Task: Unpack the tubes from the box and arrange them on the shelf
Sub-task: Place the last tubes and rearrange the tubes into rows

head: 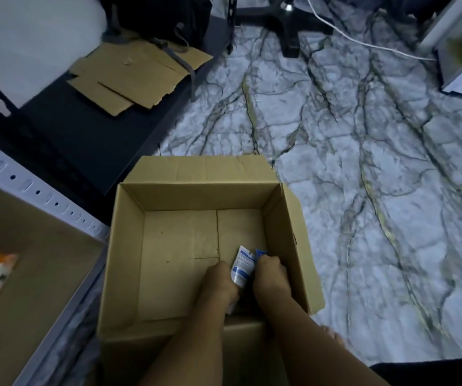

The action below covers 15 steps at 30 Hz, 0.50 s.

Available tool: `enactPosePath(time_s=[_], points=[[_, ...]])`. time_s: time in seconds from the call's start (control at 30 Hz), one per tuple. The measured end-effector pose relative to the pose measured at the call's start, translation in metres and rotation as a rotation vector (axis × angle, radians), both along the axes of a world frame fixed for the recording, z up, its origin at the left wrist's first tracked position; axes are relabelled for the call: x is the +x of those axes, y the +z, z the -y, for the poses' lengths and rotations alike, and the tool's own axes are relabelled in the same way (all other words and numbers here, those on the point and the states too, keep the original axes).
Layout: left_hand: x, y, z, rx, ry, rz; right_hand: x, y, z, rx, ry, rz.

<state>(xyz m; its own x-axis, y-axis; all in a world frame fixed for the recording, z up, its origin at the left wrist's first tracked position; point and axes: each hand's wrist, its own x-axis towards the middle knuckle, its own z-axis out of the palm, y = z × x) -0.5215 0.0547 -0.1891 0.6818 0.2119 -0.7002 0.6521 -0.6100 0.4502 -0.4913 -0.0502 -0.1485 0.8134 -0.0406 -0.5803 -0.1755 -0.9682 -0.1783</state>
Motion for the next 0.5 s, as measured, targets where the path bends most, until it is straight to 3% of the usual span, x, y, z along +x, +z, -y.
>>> enactPosePath(time_s=[0.2, 0.3, 0.5], points=[[-0.007, 0.007, -0.020, -0.030, 0.064, 0.043, -0.002, 0.004, -0.001, 0.021, -0.011, 0.031], [-0.012, 0.017, -0.030, -0.095, 0.169, 0.121, -0.007, 0.014, 0.000, 0.109, -0.128, 0.064], [-0.023, 0.070, -0.055, -0.219, 0.322, 0.371, -0.024, 0.059, 0.005, 0.523, -0.309, 0.221]])
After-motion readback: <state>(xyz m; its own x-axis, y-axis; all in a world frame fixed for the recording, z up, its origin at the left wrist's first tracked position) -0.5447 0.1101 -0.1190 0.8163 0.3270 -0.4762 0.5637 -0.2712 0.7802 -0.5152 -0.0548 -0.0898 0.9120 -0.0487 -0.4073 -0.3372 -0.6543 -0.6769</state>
